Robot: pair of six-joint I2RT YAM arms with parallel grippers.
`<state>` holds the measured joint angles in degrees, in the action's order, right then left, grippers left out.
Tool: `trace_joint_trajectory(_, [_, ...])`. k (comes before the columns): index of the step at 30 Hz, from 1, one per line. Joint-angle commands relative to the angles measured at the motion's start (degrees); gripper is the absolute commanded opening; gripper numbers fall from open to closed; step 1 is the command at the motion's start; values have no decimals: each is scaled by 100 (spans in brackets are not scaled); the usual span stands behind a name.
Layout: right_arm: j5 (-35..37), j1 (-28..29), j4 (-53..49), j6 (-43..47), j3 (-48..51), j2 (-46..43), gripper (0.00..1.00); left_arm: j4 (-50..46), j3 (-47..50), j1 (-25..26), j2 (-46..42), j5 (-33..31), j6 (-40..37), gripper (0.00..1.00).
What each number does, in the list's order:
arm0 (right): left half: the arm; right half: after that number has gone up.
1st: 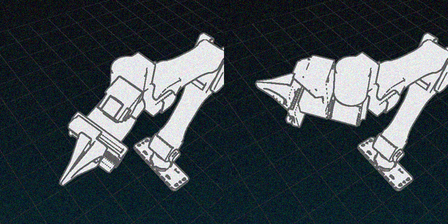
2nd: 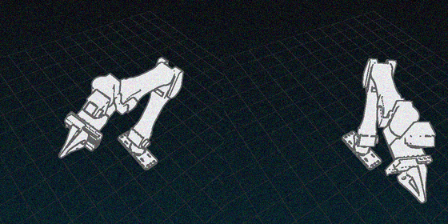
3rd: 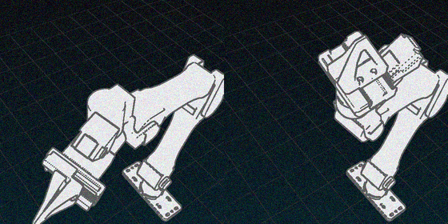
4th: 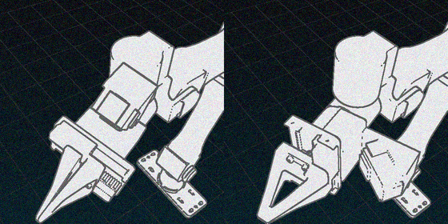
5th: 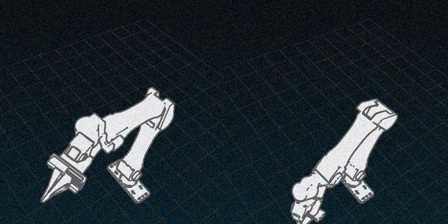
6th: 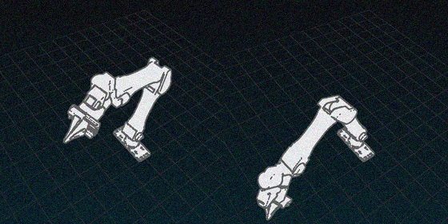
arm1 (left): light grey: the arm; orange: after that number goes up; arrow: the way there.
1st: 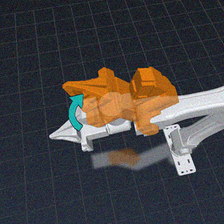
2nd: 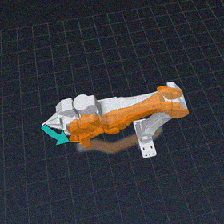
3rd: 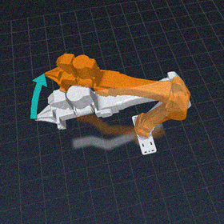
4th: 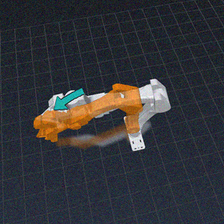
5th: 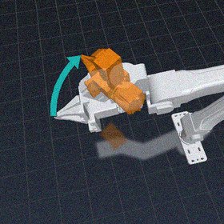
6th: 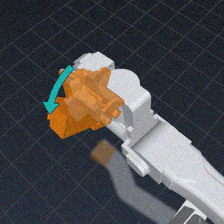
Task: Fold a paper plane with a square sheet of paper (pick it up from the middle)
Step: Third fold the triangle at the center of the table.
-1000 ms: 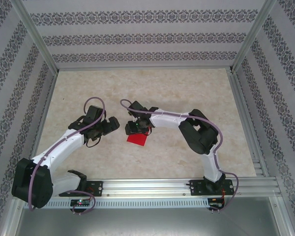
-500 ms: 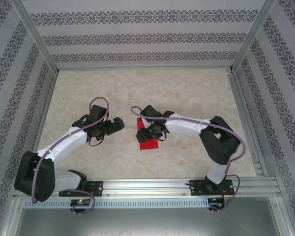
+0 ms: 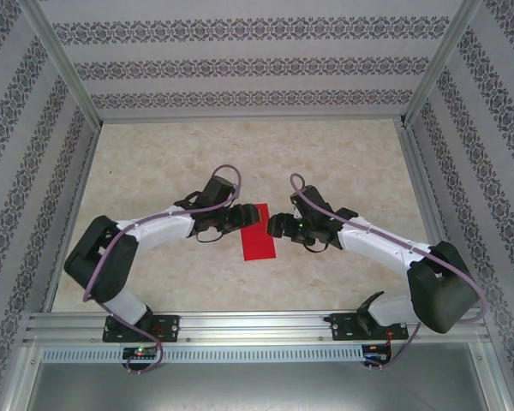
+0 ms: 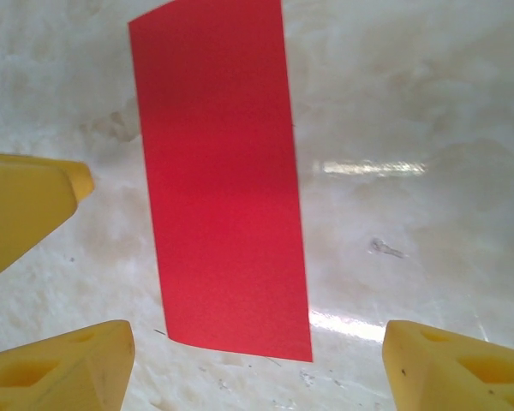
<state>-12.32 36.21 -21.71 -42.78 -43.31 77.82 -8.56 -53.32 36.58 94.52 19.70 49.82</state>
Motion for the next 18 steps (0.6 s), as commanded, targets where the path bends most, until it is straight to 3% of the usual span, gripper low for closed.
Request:
trace_joint_trajectory(1, [-79, -39, 422, -257, 166, -136, 80, 277, -381, 103, 336, 139, -19, 65])
trace_joint_trajectory(6, [-162, -55, 679, -485, 379, -79, 86, -132, -748, 104, 747, -169, -201, 61])
trace_joint_trajectory(9, [-277, -61, 831, -617, 450, 3, 86, -465, -879, 105, 906, -564, -278, 57])
trace_joint_trajectory(18, [-447, -11, 902, -831, 475, 288, 85, -880, -944, 96, 1095, -933, -331, 55])
